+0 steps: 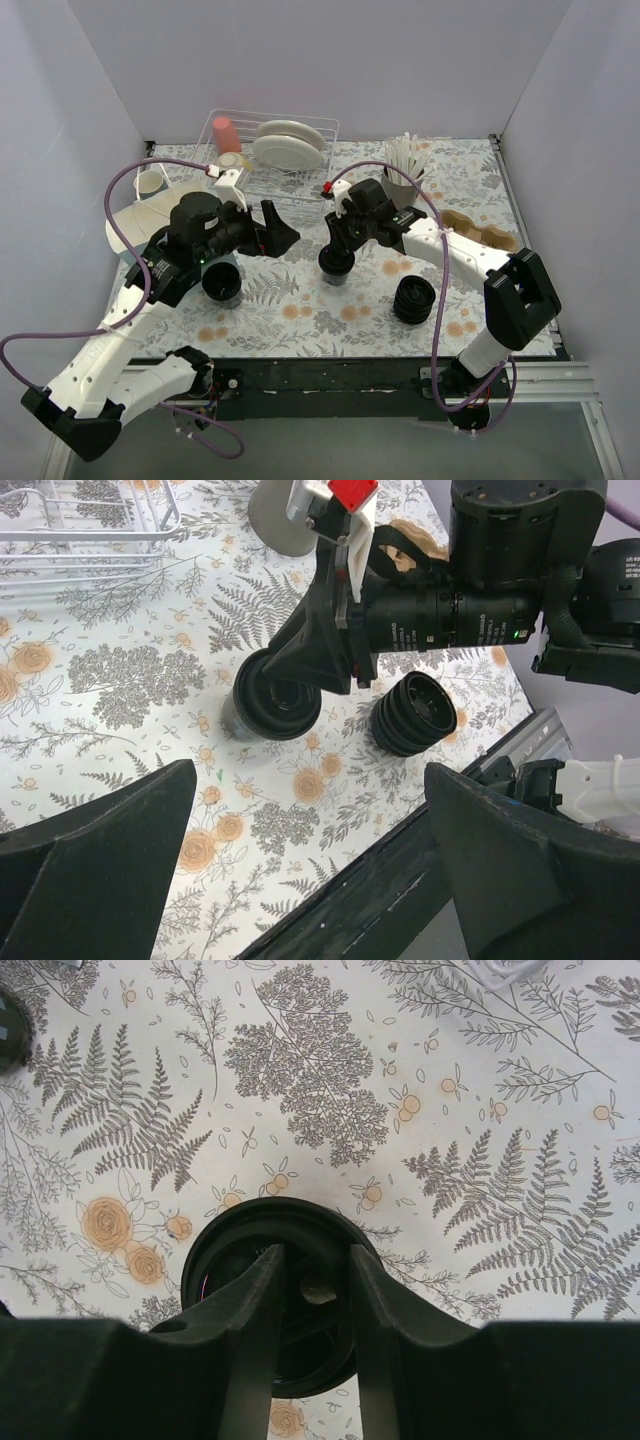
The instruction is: Pack the takeout coffee
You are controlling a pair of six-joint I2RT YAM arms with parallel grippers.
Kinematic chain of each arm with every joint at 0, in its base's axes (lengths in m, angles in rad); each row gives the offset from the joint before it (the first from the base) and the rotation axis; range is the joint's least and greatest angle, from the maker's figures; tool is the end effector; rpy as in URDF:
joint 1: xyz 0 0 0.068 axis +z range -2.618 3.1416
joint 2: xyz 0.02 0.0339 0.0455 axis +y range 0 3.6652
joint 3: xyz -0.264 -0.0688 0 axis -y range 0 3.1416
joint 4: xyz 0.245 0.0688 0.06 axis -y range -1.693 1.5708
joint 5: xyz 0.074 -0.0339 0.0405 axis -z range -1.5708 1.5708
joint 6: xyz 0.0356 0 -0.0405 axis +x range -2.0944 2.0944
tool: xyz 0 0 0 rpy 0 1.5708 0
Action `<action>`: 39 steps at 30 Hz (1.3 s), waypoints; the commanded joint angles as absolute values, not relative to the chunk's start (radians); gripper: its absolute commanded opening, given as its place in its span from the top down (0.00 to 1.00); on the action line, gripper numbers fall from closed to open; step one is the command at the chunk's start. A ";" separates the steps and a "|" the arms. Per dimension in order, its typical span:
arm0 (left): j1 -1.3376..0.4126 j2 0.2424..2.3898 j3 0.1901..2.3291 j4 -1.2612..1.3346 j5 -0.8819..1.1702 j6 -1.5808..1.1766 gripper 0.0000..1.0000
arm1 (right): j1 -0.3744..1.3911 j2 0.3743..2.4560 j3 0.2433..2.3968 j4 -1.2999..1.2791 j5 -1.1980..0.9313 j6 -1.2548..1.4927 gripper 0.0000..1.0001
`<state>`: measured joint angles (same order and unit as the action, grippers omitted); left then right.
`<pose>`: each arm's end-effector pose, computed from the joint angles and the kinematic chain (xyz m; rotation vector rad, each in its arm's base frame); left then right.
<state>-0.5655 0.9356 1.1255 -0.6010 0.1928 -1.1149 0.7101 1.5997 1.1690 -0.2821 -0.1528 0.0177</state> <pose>0.1589 -0.1089 0.3876 -0.4639 2.1611 -1.2184 0.2679 0.2374 0.2582 -0.8690 2.1680 0.5470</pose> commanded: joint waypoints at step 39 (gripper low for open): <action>-0.568 0.925 1.114 -0.646 0.179 -1.106 0.02 | 0.687 1.562 1.220 -0.417 -0.221 -0.083 0.56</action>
